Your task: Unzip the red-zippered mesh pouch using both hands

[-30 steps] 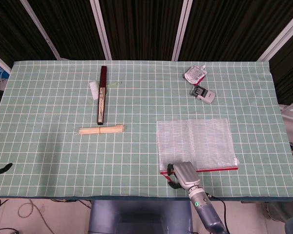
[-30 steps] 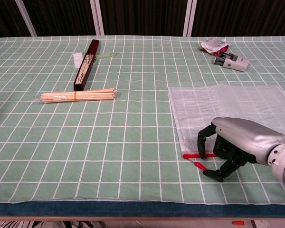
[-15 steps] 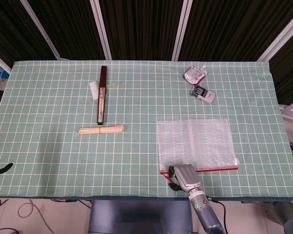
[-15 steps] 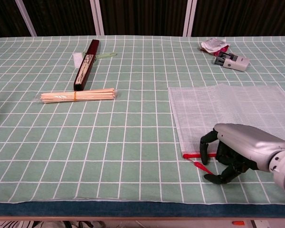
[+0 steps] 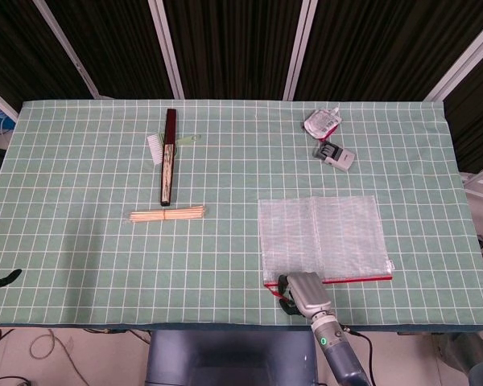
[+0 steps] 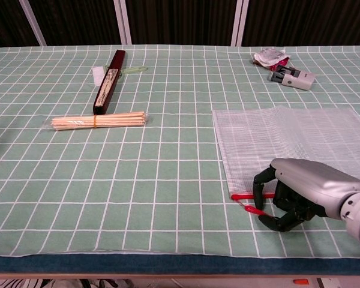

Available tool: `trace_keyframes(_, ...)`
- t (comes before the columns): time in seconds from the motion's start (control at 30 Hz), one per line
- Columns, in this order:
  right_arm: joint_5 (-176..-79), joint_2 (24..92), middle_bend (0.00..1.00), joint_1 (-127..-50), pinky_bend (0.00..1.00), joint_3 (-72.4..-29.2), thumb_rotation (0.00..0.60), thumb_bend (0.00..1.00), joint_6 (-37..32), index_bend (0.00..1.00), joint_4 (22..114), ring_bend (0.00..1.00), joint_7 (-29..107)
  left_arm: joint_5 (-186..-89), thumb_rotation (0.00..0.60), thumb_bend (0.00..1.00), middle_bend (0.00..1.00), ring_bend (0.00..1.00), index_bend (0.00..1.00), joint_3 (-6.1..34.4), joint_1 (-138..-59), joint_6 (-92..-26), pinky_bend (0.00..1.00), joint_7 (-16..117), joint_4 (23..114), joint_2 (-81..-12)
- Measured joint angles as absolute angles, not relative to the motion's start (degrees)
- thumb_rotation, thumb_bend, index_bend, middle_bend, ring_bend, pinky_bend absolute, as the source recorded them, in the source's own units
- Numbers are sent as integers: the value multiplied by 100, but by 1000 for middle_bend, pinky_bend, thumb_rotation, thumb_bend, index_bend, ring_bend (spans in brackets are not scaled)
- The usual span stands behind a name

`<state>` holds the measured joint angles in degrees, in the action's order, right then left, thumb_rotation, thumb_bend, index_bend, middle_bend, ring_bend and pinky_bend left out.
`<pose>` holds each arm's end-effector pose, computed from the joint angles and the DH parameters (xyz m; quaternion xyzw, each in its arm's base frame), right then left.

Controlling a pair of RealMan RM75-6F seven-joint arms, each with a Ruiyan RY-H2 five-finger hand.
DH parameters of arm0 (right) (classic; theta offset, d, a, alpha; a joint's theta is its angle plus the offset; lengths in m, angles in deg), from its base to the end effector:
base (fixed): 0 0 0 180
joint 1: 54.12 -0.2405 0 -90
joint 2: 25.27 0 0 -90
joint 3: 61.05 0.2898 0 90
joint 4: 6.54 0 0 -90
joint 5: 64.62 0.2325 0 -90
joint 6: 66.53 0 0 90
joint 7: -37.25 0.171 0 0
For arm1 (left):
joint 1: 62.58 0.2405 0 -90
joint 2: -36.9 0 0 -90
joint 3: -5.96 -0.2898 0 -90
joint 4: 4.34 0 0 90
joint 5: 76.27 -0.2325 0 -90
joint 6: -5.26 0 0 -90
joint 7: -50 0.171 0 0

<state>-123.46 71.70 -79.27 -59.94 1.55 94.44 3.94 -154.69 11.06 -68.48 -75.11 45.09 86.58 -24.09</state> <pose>-0.1885 -0.2450 -0.0992 0.6934 -0.5129 0.3148 0.3962 -0.3772 0.2277 0.1804 -0.5559 -0.4246 -0.3687 0.6121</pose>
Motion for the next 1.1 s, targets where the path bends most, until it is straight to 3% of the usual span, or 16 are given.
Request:
trace_keyframes(0.53, -12342, 7187, 1000, -7922, 930, -5978, 600, 509, 121, 560, 9400, 1000, 407, -15439, 600, 21, 0, 0, 0, 1112, -6852, -7500, 0, 4521, 8681, -2405)
trace_keyframes(0.83, -12501, 7152, 1000, -7898, 936, -5968, 600, 511, 148, 667, 9398, 1000, 528, -15449, 600, 20, 0, 0, 0, 1113, -6848, -7525, 0, 4539, 8676, -2415)
trace_keyframes(1.1, -12720, 6973, 1000, -7920, 936, -5828, 600, 563, 168, 697, 9525, 1000, 713, -15403, 600, 21, 0, 0, 0, 1126, -6856, -7520, 0, 4653, 8676, -2430)
